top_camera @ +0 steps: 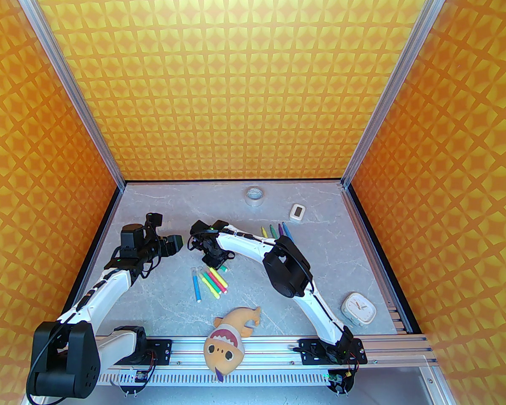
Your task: Open the pen caps
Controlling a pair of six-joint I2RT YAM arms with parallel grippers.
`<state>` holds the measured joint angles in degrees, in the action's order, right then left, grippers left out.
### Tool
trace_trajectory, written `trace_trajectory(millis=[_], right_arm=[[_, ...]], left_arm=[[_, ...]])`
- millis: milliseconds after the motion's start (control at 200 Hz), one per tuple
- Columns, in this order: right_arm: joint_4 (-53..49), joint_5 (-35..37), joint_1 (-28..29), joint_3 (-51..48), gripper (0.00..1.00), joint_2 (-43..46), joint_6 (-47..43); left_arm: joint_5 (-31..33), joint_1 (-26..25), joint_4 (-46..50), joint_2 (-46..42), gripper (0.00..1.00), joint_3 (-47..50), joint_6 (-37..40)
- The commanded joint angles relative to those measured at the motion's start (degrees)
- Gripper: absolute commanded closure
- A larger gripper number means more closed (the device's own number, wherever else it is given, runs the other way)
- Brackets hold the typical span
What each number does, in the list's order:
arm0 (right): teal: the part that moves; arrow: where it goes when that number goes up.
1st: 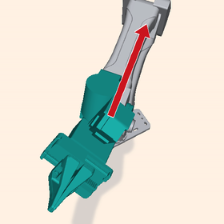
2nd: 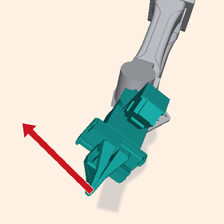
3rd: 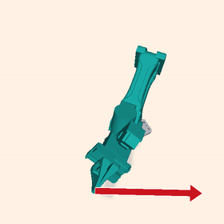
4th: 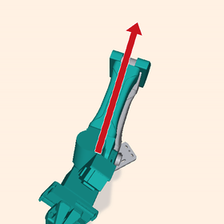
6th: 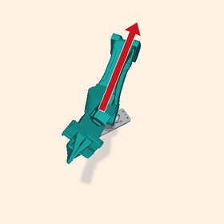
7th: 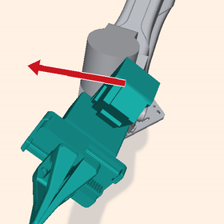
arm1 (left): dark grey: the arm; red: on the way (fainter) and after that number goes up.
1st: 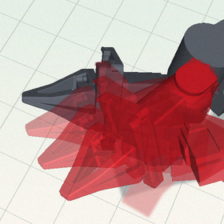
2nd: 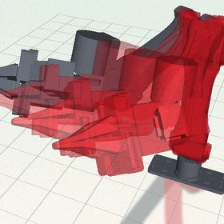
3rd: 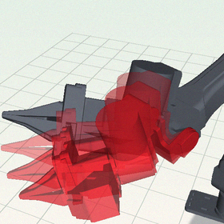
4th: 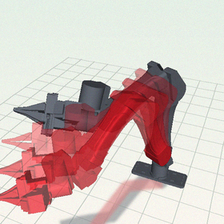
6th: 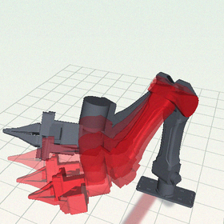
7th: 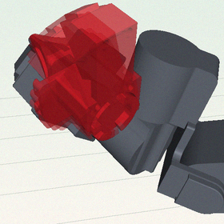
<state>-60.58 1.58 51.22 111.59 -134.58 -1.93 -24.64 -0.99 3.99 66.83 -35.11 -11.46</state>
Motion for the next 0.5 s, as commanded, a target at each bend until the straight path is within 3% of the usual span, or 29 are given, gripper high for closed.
trace_trajectory(millis=[0,250,495], right_arm=[[5.55,0.48,-1.10,-2.60,0.92,-1.42,1.53],[12.35,-1.87,-4.41,-9.73,1.00,6.28,3.93],[23.22,-6.65,-8.19,-21.48,1.00,16.96,5.76]], left_arm=[[-0.92,0.24,-0.66,-1.43,0.24,0.23,0.79],[-2.47,0.23,-2.11,-1.36,0.24,0.31,-1.27],[-5.83,-0.22,-3.66,0.81,0.25,-0.95,-3.51]])
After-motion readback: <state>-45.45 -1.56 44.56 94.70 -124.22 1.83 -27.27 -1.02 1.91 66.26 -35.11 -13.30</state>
